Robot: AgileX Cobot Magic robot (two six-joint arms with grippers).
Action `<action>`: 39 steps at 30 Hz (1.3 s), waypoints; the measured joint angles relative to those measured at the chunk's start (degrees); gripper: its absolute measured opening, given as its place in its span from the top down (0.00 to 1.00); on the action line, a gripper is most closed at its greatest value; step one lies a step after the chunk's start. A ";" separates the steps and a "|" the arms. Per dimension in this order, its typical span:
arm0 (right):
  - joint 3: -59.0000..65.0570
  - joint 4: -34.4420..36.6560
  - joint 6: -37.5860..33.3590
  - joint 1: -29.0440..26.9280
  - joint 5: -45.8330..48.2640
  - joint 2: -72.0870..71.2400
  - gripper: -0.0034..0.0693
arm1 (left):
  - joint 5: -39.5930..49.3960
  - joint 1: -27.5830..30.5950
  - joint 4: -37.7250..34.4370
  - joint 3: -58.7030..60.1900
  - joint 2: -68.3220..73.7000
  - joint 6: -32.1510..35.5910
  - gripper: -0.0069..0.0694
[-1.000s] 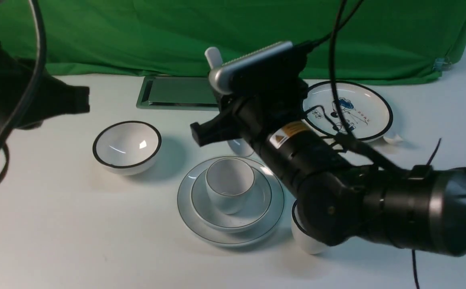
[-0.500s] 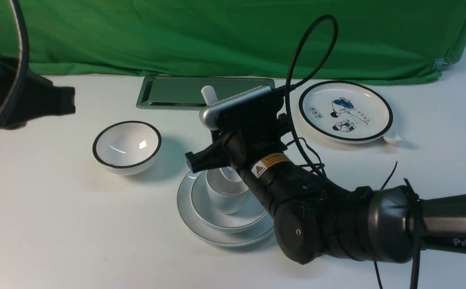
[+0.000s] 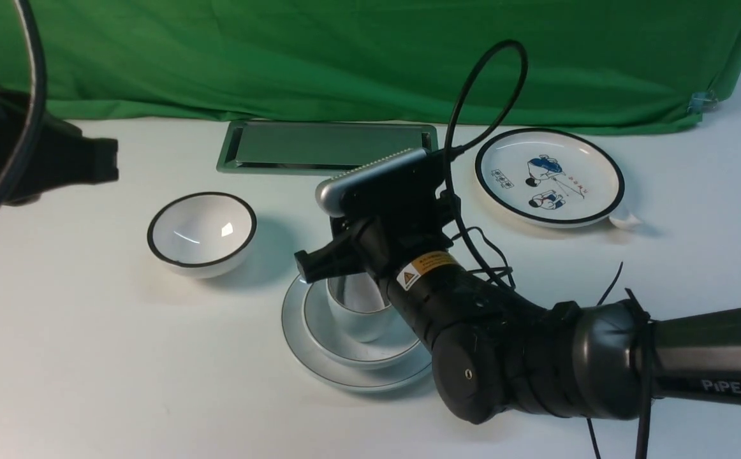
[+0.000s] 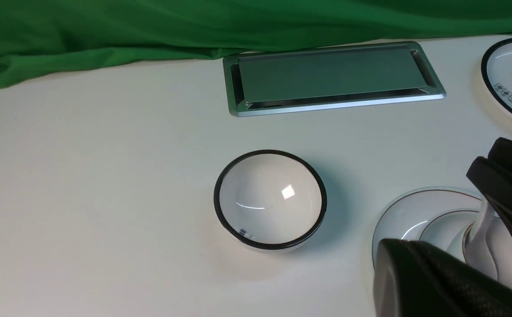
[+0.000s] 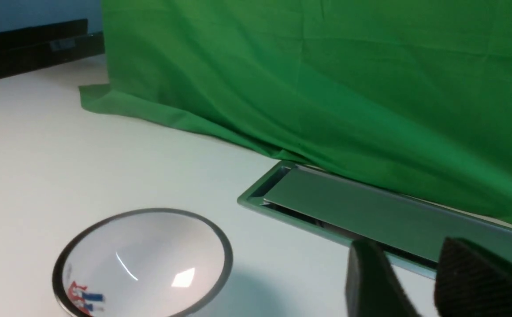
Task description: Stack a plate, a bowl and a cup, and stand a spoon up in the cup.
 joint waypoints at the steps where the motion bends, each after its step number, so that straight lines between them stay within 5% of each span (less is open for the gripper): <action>1: 0.00 0.00 0.00 0.00 -0.11 0.00 0.59 | 0.00 0.00 0.02 0.00 0.00 0.00 0.91; 7: 0.68 1.80 -8.07 0.00 7.19 -5.81 0.62 | 1.58 0.00 0.59 0.00 -0.08 0.00 0.91; 12: 0.11 15.54 -26.45 -4.66 47.69 -25.16 0.86 | 4.17 0.00 1.50 0.18 -1.76 0.05 0.91; 14: -0.01 17.27 -25.33 -8.04 58.38 -31.47 0.89 | 4.37 0.00 1.64 0.18 -2.73 0.23 0.91; 15: -0.05 16.02 -21.57 -14.17 71.18 -38.46 0.91 | 4.62 0.00 1.71 0.18 -3.67 0.53 0.91; 16: -0.05 14.44 -19.47 -17.07 74.43 -41.75 0.91 | 4.85 0.00 1.71 0.18 -4.25 0.64 0.91; 18: 0.31 2.51 -11.18 -25.26 82.74 -50.46 0.92 | 5.90 0.00 1.41 0.18 -6.03 0.83 0.91; 19: 0.58 1.29 -9.02 -25.99 83.07 -52.02 0.92 | 6.15 0.00 1.31 0.18 -6.22 0.83 0.91; 22: 6.15 -21.00 8.44 -38.77 84.67 -66.60 0.92 | 7.74 0.00 -0.77 0.48 -11.04 0.94 0.91; 24: 11.20 -25.33 12.54 -43.06 83.51 -74.80 0.92 | 7.12 0.00 -2.45 1.76 -13.90 1.07 0.91; 33: 42.16 -26.86 16.57 -47.88 59.06 -106.18 0.89 | -10.41 0.00 -5.88 25.16 -36.19 -0.87 0.91; 39: 50.37 -26.86 16.55 -47.88 46.16 -111.72 0.78 | -25.46 0.00 -6.02 36.36 -44.41 -1.43 0.91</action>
